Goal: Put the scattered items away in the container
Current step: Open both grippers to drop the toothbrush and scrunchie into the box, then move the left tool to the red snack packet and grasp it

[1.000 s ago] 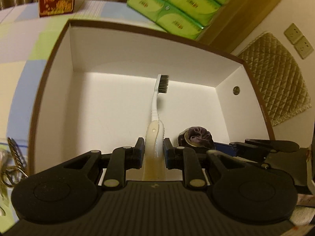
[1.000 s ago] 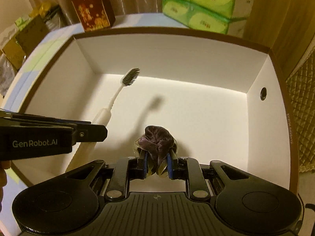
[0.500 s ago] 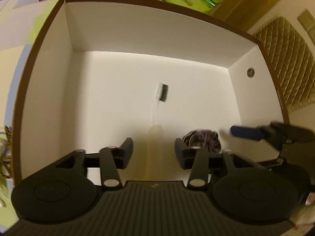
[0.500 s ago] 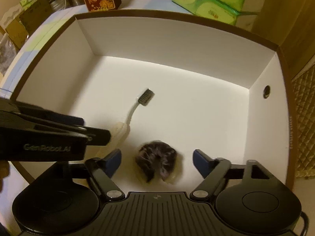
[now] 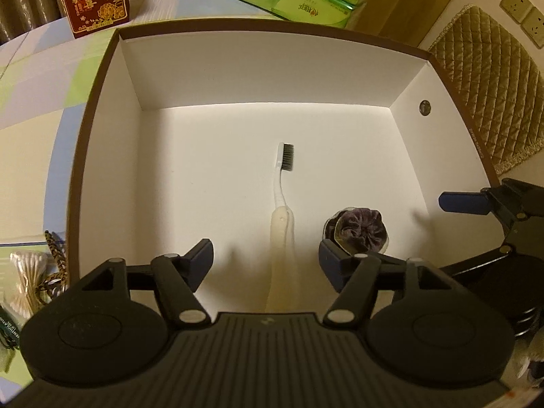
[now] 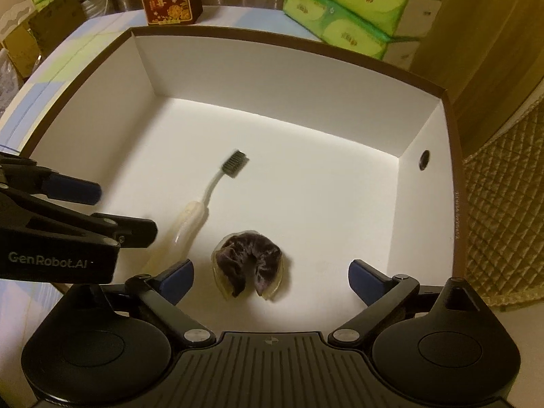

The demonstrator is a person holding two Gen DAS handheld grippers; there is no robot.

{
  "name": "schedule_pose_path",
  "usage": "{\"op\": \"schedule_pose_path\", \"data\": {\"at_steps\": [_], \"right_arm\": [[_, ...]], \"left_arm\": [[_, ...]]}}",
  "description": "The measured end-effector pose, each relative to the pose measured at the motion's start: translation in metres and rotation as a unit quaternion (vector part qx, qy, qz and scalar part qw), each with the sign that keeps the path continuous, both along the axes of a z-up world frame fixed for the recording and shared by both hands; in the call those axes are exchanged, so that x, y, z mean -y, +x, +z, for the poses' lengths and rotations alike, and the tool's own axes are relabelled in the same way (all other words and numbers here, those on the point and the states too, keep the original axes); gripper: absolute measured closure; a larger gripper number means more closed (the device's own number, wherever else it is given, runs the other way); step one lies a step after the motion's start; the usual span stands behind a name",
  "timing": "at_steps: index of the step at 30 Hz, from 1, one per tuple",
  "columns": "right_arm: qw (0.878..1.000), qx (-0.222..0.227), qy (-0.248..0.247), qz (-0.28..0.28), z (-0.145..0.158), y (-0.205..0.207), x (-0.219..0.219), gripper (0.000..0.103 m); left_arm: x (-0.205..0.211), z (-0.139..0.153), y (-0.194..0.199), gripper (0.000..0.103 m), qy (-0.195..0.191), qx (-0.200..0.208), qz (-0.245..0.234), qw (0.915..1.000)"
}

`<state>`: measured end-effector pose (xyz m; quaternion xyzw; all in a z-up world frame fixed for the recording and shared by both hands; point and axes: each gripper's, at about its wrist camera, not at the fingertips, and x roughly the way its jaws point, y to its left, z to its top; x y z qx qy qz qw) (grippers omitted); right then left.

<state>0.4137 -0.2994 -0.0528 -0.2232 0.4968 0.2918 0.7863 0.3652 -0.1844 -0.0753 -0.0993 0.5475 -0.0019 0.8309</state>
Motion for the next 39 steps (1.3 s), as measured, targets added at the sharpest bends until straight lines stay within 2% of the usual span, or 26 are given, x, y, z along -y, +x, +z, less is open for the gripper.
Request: {"op": "schedule_pose_path", "data": {"at_steps": [8,23,39], "right_arm": [[0.999,0.021,0.03,-0.017,0.016,-0.013,0.006,0.006],[0.993,0.066,0.079,-0.052,0.056,-0.061,0.018,0.006],[0.988,0.073,0.088,-0.104,0.053,-0.132,0.018,0.005]], "left_arm": [[-0.003,0.025,-0.02,0.03,0.021,0.031,0.0,0.9993],[-0.017,0.068,-0.073,0.025,0.039,0.088,-0.001,0.9953],[-0.04,0.071,-0.129,0.025,0.038,0.092,-0.029,0.9947]]}}
